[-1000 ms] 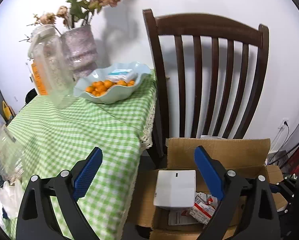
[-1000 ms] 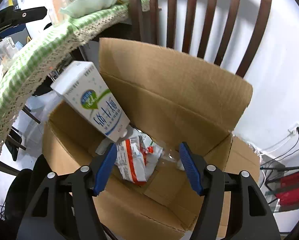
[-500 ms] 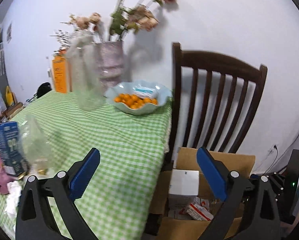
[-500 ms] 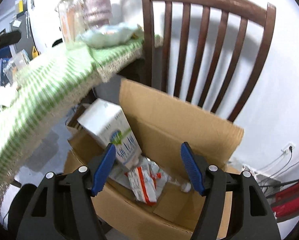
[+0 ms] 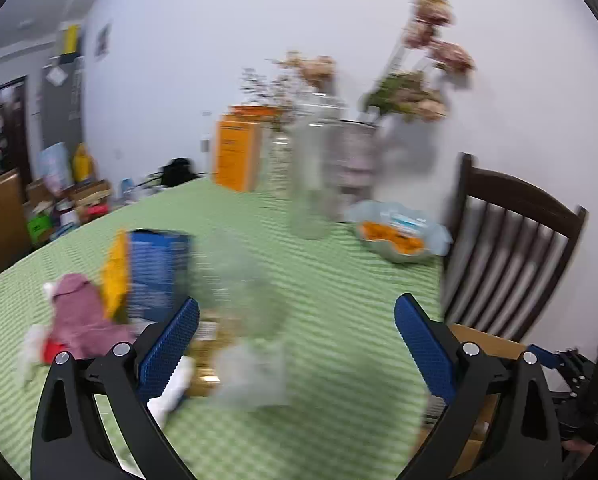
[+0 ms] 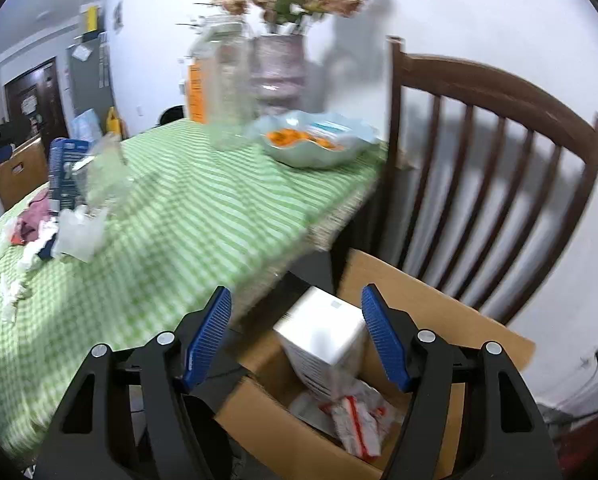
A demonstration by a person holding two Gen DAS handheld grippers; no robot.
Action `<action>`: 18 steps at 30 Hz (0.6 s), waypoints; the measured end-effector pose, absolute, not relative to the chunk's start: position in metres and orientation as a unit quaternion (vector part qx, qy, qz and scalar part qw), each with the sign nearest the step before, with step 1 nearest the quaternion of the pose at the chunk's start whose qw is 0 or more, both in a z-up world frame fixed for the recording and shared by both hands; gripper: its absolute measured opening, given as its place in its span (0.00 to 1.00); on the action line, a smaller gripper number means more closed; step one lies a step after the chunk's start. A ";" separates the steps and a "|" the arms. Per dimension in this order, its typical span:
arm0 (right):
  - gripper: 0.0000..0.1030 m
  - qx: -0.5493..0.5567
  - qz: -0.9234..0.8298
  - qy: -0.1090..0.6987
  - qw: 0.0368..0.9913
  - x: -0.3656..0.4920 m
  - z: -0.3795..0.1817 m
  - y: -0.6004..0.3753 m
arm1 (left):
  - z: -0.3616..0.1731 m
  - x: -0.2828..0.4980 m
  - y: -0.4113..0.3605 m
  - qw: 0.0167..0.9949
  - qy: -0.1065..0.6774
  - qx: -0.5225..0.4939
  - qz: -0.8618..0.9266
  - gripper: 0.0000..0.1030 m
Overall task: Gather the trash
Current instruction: 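Move both tools back over the table toward the pink towel, then grasp the pink towel with the left tool and lift it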
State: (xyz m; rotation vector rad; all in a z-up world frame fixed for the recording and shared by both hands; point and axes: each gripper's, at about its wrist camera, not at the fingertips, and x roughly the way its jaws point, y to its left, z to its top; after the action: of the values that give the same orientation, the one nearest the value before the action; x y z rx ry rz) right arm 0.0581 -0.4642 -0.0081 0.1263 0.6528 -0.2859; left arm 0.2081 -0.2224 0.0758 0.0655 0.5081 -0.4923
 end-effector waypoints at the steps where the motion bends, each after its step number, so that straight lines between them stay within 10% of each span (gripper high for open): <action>1: 0.63 0.058 -0.135 0.318 0.937 0.064 -0.006 -0.457 | 0.076 0.215 -0.209 0.941 0.251 0.026 -0.227 0.92; 18: 0.63 -0.008 -0.050 0.318 0.947 0.134 0.012 -0.345 | 0.018 0.338 -0.040 0.916 0.378 -0.117 -0.066 0.92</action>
State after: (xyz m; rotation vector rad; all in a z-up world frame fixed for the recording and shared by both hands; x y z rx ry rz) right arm 0.1340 -0.3447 0.0123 -0.0165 0.6483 -0.1028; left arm 0.3382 -0.0398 0.0177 -0.2400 0.7782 -0.1366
